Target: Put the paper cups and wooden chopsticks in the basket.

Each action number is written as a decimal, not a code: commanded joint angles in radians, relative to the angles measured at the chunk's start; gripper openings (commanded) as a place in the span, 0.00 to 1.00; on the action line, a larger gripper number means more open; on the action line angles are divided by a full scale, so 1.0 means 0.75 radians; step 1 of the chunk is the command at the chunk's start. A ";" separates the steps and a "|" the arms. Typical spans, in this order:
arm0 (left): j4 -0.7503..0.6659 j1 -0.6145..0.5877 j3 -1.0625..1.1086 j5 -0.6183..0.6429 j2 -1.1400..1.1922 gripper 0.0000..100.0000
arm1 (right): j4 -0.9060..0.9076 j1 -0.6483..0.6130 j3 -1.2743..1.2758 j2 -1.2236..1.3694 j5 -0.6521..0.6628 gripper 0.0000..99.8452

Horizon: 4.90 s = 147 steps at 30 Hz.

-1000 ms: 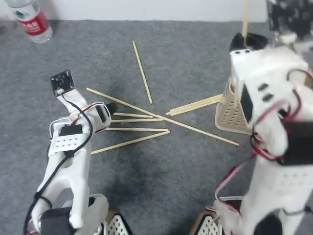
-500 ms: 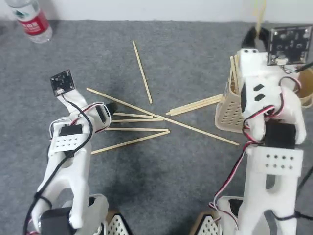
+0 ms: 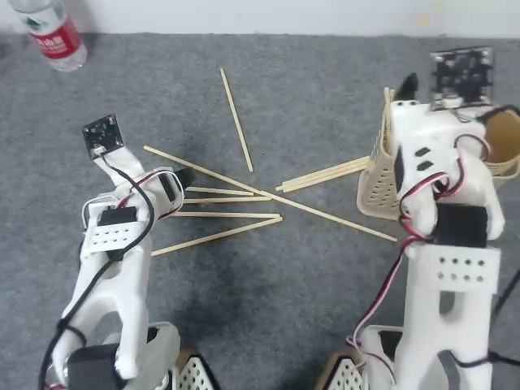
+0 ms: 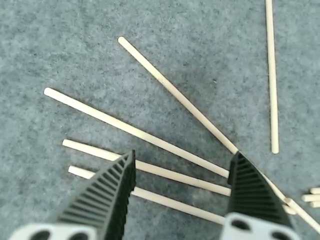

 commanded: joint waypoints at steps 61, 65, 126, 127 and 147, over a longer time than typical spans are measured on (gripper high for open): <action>-0.037 0.004 0.003 0.014 -0.025 0.28 | 0.684 -0.609 -0.567 0.611 0.661 0.01; -0.037 0.004 0.005 0.014 -0.025 0.28 | 0.670 -0.560 -0.771 0.435 0.485 0.01; -0.070 0.002 0.021 0.014 -0.023 0.28 | 0.729 -0.472 -0.767 1.239 1.009 0.23; -0.068 0.002 0.021 0.014 -0.023 0.28 | 0.735 -0.472 -0.827 1.306 1.011 0.23; -0.070 0.002 0.021 0.014 -0.023 0.28 | 1.269 -0.369 -2.042 2.401 1.215 0.23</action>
